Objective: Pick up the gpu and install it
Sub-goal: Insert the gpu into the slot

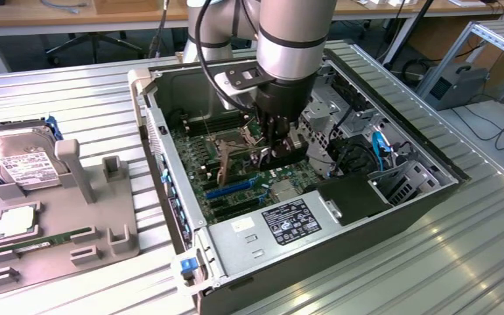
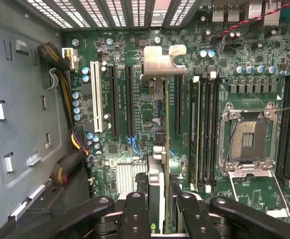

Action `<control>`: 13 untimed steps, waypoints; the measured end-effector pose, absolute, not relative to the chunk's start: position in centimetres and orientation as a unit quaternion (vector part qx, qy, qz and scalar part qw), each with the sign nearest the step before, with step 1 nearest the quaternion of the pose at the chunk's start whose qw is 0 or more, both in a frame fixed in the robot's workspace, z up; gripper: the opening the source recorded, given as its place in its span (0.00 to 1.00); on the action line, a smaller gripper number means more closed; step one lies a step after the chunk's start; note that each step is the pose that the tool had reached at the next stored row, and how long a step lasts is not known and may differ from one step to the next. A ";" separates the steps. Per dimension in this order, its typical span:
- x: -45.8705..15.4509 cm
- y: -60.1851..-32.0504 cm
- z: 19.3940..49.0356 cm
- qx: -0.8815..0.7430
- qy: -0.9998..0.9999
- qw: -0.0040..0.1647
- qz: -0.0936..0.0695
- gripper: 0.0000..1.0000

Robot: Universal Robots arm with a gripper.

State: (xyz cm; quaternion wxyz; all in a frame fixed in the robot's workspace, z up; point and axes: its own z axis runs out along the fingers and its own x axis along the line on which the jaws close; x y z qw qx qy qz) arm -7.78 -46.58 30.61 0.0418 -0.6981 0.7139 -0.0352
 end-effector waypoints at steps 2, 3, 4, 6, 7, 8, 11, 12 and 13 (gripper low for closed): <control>-8.1 -46.6 30.6 -0.698 0.714 0.042 -0.035 0.27; -8.2 -46.6 30.6 -0.698 0.714 0.042 -0.035 0.27; -8.3 -46.6 30.6 -0.698 0.714 0.042 -0.035 0.27; -8.5 -46.6 30.5 -0.698 0.714 0.042 -0.035 0.27; -8.5 -46.6 30.5 -0.698 0.714 0.042 -0.035 0.27; -8.6 -46.6 30.5 -0.698 0.714 0.042 -0.035 0.27; -8.8 -46.6 30.5 -0.698 0.714 0.042 -0.035 0.27; -8.9 -46.6 30.5 -0.698 0.714 0.042 -0.035 0.27; -8.9 -46.6 30.5 -0.698 0.714 0.042 -0.035 0.27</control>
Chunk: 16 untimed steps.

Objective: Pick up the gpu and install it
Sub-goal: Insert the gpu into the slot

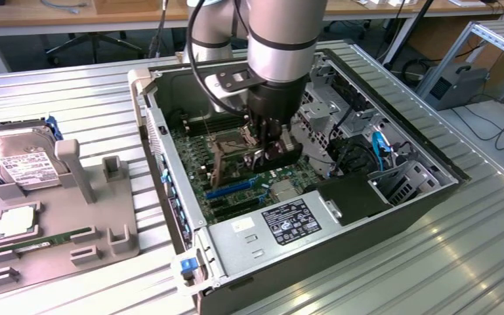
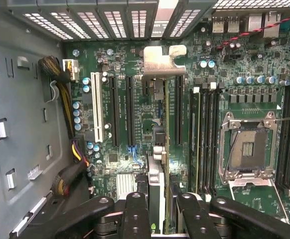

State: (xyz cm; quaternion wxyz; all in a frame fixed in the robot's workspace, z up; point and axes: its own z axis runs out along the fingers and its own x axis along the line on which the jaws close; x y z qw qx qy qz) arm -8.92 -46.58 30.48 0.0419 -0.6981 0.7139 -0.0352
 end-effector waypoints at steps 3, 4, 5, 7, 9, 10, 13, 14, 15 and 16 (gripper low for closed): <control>-9.1 -46.6 30.5 -0.698 0.714 0.042 -0.035 0.27; -9.1 -46.6 30.4 -0.698 0.714 0.042 -0.035 0.27; -9.2 -46.6 30.4 -0.698 0.714 0.042 -0.035 0.27; -9.3 -46.6 30.4 -0.698 0.714 0.042 -0.035 0.27; -9.4 -46.6 30.4 -0.698 0.714 0.042 -0.035 0.27; -9.4 -46.6 30.4 -0.698 0.714 0.042 -0.035 0.27; -9.5 -46.6 30.3 -0.698 0.714 0.042 -0.035 0.27; -9.5 -46.6 30.3 -0.698 0.714 0.042 -0.035 0.27; -9.6 -46.6 30.3 -0.698 0.714 0.042 -0.035 0.27; -9.6 -46.6 30.3 -0.698 0.714 0.042 -0.035 0.27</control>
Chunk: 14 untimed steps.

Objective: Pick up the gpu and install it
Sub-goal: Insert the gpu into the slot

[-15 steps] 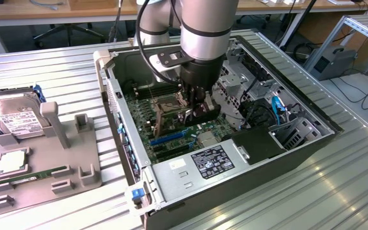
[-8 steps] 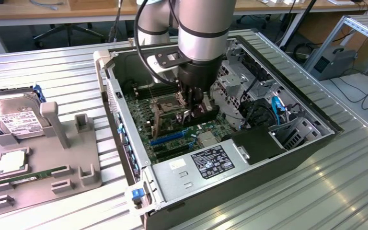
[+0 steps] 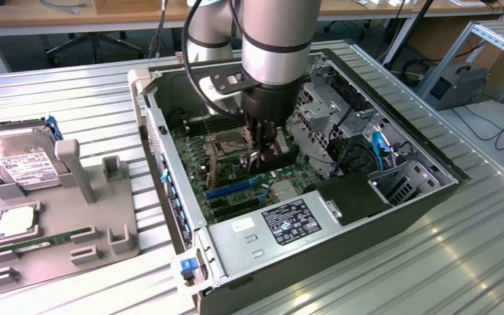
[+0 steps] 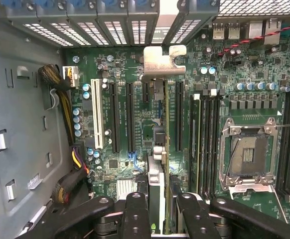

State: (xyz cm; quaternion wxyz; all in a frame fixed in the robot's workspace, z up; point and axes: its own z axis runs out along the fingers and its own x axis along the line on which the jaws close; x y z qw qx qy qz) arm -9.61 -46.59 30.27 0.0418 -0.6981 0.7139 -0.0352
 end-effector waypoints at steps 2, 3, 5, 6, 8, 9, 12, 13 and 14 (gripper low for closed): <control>-9.7 -46.6 30.2 -0.698 0.714 0.042 -0.035 0.27; -9.7 -46.6 30.2 -0.698 0.714 0.042 -0.035 0.27; -9.7 -46.6 30.2 -0.698 0.714 0.042 -0.035 0.27; -9.7 -46.6 30.1 -0.698 0.714 0.042 -0.035 0.27; -9.7 -46.6 30.1 -0.698 0.714 0.042 -0.035 0.27; -9.7 -46.6 30.1 -0.698 0.714 0.042 -0.035 0.27; -9.8 -46.6 30.1 -0.698 0.714 0.042 -0.035 0.27; -9.8 -46.6 30.1 -0.698 0.714 0.042 -0.035 0.27; -9.8 -46.6 30.1 -0.698 0.714 0.042 -0.035 0.27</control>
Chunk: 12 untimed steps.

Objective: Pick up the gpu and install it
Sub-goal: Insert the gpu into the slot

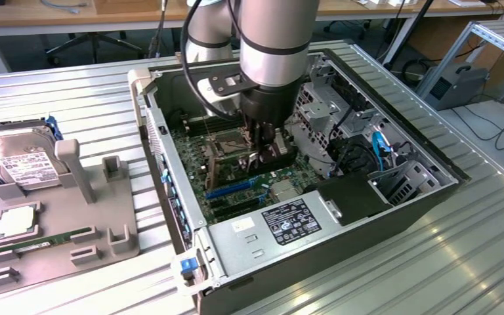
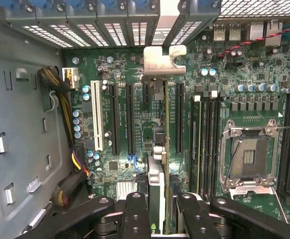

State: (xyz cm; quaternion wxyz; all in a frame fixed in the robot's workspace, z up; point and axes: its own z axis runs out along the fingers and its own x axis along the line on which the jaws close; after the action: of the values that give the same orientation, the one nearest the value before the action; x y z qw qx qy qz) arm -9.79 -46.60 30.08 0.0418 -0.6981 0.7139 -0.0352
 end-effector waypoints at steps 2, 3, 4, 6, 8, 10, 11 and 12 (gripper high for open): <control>-9.9 -46.6 30.1 -0.698 0.714 0.042 -0.035 0.27; -9.9 -46.6 30.1 -0.698 0.714 0.042 -0.035 0.27; -10.0 -46.6 30.1 -0.698 0.714 0.042 -0.035 0.27; -10.1 -46.6 30.1 -0.698 0.714 0.042 -0.035 0.27; -10.2 -46.6 30.1 -0.698 0.714 0.042 -0.035 0.27; -10.3 -46.6 30.0 -0.698 0.714 0.042 -0.035 0.27; -10.3 -46.6 30.0 -0.698 0.714 0.042 -0.035 0.27; -10.3 -46.6 30.0 -0.698 0.714 0.042 -0.035 0.27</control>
State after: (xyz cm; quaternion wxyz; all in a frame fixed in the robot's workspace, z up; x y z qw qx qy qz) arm -10.28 -46.61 30.04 0.0418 -0.6981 0.7139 -0.0352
